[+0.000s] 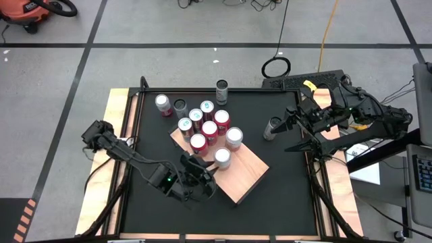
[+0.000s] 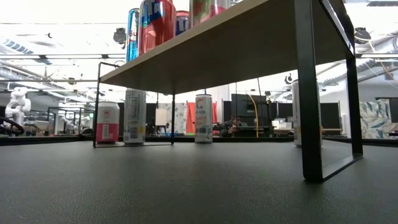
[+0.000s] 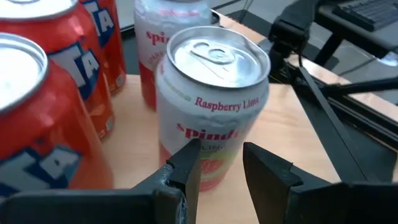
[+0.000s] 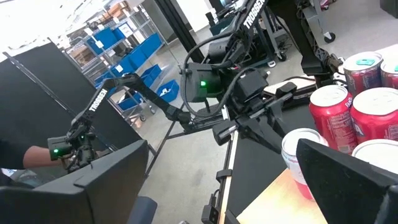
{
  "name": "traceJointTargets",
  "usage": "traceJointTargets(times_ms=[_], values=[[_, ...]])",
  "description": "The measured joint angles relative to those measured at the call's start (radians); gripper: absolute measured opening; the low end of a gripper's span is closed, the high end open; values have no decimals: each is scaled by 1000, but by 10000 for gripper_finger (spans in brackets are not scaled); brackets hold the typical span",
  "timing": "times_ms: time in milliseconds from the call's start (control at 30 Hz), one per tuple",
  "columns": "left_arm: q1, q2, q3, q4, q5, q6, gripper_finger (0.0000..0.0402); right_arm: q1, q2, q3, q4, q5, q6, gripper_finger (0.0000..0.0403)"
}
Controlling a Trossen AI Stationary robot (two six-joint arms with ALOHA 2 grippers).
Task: Place canned beverage on shelf
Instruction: Put the bottom pink soda can on the shelf aligned with the other pink soda can
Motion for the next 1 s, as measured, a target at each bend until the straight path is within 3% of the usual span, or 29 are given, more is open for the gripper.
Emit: traceJointTargets(times_ms=[233, 467, 700, 800, 1000], values=[[19, 0, 0, 1, 19, -5, 118, 0, 0, 0, 0, 1, 10, 389], [-41, 0, 0, 28, 87, -133, 118, 3, 10, 0, -28, 0, 42, 389], [-67, 46, 0, 278, 74, -55, 118, 22, 49, 0, -22, -1, -18, 363], [-46, 86, 0, 389, 75, 66, 118, 22, 62, 0, -21, -1, -33, 348], [3, 136, 0, 447, 76, 133, 118, 22, 71, 0, -22, -3, -28, 325]])
